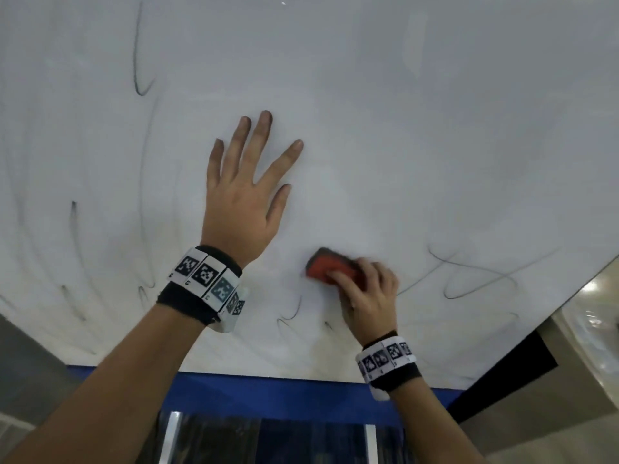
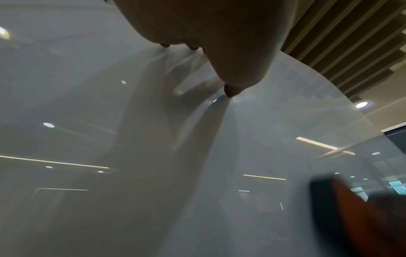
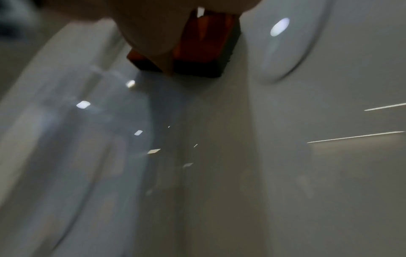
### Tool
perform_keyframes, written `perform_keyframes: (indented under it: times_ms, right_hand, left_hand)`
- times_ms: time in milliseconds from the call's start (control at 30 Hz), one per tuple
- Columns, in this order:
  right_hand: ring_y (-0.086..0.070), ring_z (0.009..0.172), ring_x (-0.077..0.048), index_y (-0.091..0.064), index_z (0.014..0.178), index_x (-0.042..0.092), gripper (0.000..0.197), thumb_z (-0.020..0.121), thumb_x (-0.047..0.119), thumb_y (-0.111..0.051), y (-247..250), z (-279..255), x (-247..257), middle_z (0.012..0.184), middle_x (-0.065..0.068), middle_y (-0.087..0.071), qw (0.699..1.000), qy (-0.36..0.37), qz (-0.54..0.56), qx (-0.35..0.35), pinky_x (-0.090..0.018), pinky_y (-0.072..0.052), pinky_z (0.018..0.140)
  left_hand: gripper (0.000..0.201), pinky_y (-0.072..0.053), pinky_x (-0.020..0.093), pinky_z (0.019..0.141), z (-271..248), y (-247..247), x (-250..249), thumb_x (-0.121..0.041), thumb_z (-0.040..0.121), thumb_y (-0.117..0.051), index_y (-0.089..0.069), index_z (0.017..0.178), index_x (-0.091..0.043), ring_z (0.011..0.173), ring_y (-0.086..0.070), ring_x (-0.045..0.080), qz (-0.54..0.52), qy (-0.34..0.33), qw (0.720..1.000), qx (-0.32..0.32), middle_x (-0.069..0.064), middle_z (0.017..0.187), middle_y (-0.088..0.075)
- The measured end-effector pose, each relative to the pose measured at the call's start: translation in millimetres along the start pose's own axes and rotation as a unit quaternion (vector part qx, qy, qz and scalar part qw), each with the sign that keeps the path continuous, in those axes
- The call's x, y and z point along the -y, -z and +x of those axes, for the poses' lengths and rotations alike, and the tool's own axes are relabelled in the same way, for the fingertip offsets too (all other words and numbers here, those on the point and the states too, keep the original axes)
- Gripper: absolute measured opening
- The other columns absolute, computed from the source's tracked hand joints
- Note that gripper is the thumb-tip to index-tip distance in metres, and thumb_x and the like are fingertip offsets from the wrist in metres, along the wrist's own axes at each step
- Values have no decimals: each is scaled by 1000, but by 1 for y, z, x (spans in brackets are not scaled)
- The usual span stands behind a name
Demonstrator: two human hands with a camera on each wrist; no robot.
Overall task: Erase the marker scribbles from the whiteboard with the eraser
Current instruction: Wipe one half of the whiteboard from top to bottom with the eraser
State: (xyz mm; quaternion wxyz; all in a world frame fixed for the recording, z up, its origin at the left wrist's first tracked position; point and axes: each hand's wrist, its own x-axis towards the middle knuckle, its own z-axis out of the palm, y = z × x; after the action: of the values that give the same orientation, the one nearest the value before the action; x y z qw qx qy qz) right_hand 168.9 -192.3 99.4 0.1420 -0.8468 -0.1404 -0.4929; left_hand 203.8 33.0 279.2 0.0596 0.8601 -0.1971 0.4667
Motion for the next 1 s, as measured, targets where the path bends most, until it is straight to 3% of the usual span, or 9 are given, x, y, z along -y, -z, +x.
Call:
perform_keyframes:
  times_ms: [133, 233, 367, 467, 567, 667, 733, 933, 1000]
  right_hand:
    - [-48, 117, -37, -56, 128, 16, 49, 84, 12, -78, 61, 39, -72, 130, -24, -49, 945, -246, 51, -208, -47, -40, 103]
    - [-47, 120, -36, -54, 131, 12, 48, 87, 12, -73, 54, 41, -69, 133, -25, -48, 916, -313, 57, -245, -46, -37, 106]
    - [-53, 106, -35, -65, 116, 28, 46, 76, 6, -73, -2, 3, 6, 123, -14, -60, 998, -52, 15, -16, -48, -42, 96]
    - [-50, 108, -30, -70, 110, 35, 52, 71, 2, -75, -15, -19, 23, 125, -3, -60, 993, 84, -13, 83, -49, -42, 96]
    - [-47, 114, -35, -66, 114, 26, 43, 78, 5, -74, 16, -4, -15, 130, -11, -50, 992, -117, 26, -31, -50, -42, 100]
    - [-45, 119, -38, -57, 124, 17, 47, 82, 6, -74, 46, 16, -53, 134, -19, -46, 916, -337, 88, -197, -36, -35, 103]
    - [-45, 118, -37, -55, 126, 17, 49, 83, 5, -74, 40, 20, -46, 135, -19, -46, 890, -379, 95, -234, -33, -34, 102]
    - [-44, 113, -34, -59, 117, 34, 49, 78, 9, -76, 17, -3, -17, 130, -8, -46, 998, -55, 31, 13, -52, -42, 98]
    - [-44, 113, -34, -58, 118, 34, 45, 81, 13, -73, 37, 8, -42, 130, -10, -46, 997, -77, 26, -10, -53, -43, 97]
  left_hand:
    - [52, -18, 56, 123, -1, -4, -15, -33, 104, -50, -38, 154, -28, 155, -15, 34, -22, 39, 999, -10, 14, 167, -19]
    - [59, -19, 56, 123, 1, -2, -42, -32, 99, -56, -36, 155, -28, 156, -10, 37, -54, 99, 994, 4, 16, 167, -13]
    - [68, -19, 55, 123, 12, -2, -84, -30, 98, -57, -25, 158, -33, 156, -8, 35, -45, 57, 997, 37, 14, 168, -8]
    - [61, -19, 51, 125, 16, -8, -86, -34, 104, -51, -24, 159, -35, 157, -8, 31, -25, 14, 998, 51, 11, 169, -9]
    - [57, -21, 47, 125, 14, -10, -70, -39, 106, -46, -24, 158, -36, 157, -11, 27, -9, -19, 999, 49, 8, 169, -11]
    - [56, -19, 49, 125, 14, -12, -71, -36, 107, -45, -24, 159, -35, 157, -9, 28, -17, -14, 998, 52, 8, 169, -10]
    - [56, -16, 52, 125, 13, -14, -80, -33, 106, -46, -26, 159, -33, 157, -8, 30, -26, 5, 998, 54, 10, 169, -10]
    - [57, -20, 53, 124, 12, -13, -88, -33, 104, -51, -31, 157, -32, 156, -10, 29, -43, 38, 998, 39, 9, 169, -12]
    - [57, -22, 54, 123, 11, -10, -94, -32, 102, -53, -34, 155, -32, 157, -10, 28, -60, 61, 996, 35, 7, 169, -12]
